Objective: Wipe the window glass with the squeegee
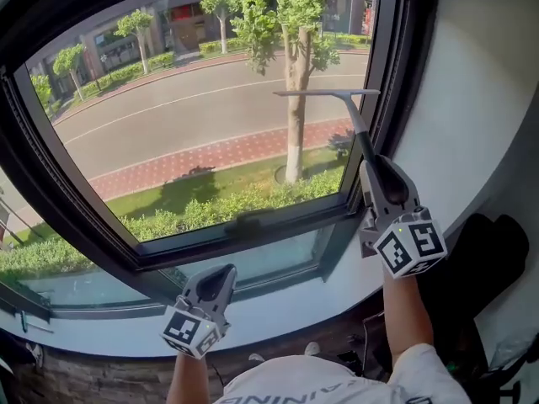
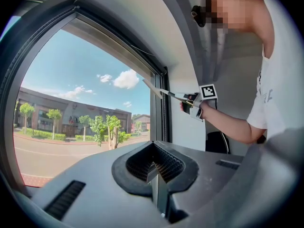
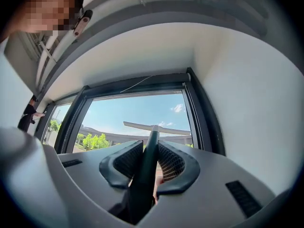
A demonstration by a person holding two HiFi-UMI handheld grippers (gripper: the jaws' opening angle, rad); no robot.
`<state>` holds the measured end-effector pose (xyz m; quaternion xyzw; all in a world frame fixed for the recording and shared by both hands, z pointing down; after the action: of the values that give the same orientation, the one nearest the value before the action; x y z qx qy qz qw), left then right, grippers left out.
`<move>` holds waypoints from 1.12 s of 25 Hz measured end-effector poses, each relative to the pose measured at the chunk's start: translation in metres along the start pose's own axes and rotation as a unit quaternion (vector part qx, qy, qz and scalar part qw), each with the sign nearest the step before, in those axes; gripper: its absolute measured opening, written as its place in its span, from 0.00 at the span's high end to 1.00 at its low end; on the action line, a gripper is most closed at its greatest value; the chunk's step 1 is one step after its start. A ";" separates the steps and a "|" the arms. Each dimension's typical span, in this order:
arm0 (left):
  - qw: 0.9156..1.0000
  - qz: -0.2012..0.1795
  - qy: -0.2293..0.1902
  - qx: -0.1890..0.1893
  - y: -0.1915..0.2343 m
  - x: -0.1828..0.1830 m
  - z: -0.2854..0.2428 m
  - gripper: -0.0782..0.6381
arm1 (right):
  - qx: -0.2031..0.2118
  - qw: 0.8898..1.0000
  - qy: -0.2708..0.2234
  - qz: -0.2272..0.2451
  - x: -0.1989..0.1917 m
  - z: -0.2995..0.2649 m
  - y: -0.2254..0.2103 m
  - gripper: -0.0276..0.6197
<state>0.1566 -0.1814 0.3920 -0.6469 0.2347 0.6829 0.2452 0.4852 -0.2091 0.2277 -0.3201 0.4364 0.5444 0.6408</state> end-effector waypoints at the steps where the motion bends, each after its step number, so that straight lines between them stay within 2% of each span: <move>1: 1.000 0.000 0.001 -0.001 -0.001 0.000 -0.002 0.87 | -0.001 1.000 -0.010 0.001 0.011 -0.010 -0.004 0.81; 11: 1.000 0.003 0.007 0.008 0.002 -0.005 -0.001 0.87 | -0.007 0.995 -0.071 0.073 0.102 -0.095 -0.013 0.81; 15: 1.000 0.004 0.006 0.009 0.003 -0.002 0.000 0.87 | -0.005 0.994 -0.082 0.071 0.125 -0.119 -0.020 0.81; 18: 1.000 0.003 0.004 0.013 0.006 0.000 0.004 0.87 | -0.007 0.995 -0.081 0.065 0.134 -0.131 -0.025 0.81; 28: 1.000 0.004 0.010 0.025 0.010 -0.006 0.012 0.87 | -0.019 0.993 -0.066 0.101 0.131 -0.158 -0.033 0.81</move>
<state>0.1415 -0.1813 0.3987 -0.6463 0.2569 0.6713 0.2562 0.4873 -0.3011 0.0415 -0.2499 0.4130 0.6346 0.6036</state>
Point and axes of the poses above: the fingertips, and each gripper's own axes: z backward along the fingers, y to its left, x out of its top, the point moved 6 cm from there along z, backward along the fingers, and after that the axes turned 4 degrees about -y, right-handed, at the moved point
